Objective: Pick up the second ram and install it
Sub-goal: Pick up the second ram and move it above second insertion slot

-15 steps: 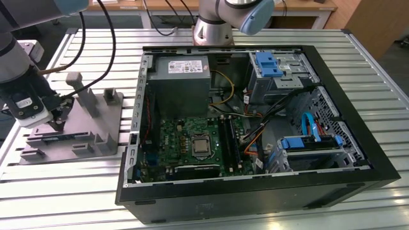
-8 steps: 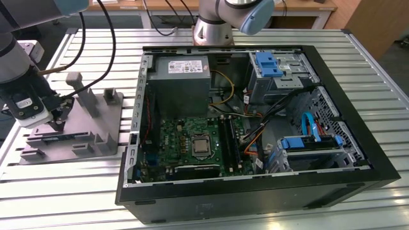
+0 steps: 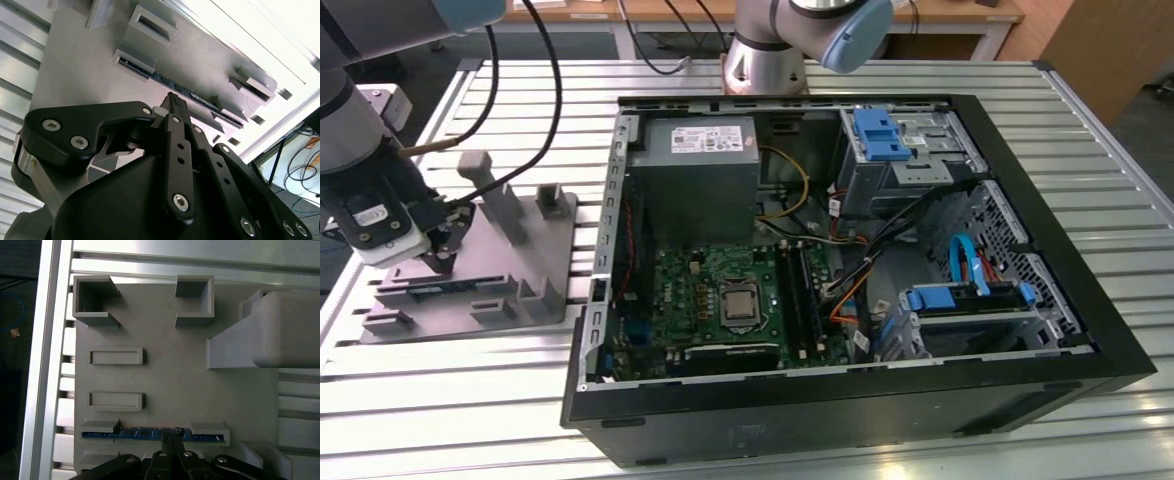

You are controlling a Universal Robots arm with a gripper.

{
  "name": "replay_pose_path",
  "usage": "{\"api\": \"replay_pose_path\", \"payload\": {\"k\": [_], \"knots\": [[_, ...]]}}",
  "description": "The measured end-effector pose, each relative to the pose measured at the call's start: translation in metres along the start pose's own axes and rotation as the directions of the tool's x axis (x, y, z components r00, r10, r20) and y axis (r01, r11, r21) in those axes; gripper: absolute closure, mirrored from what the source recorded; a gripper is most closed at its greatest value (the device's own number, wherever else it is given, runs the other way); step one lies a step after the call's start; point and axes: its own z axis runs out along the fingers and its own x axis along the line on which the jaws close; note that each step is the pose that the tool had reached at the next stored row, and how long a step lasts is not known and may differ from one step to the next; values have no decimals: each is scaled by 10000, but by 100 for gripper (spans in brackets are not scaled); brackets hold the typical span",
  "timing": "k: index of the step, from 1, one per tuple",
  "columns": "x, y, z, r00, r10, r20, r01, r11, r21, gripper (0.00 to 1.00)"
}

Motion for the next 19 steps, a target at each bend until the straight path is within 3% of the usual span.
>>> {"api": "replay_pose_path", "payload": {"k": [5,10,14,19], "knots": [[0,0,0,9993,-371,-12,371,9993,9,90],[1,0,0,9946,-1039,-36,1039,9946,23,90],[1,0,0,9859,-1673,-59,1673,9859,35,90],[1,0,0,9707,-2400,-86,2401,9707,48,90]]}}
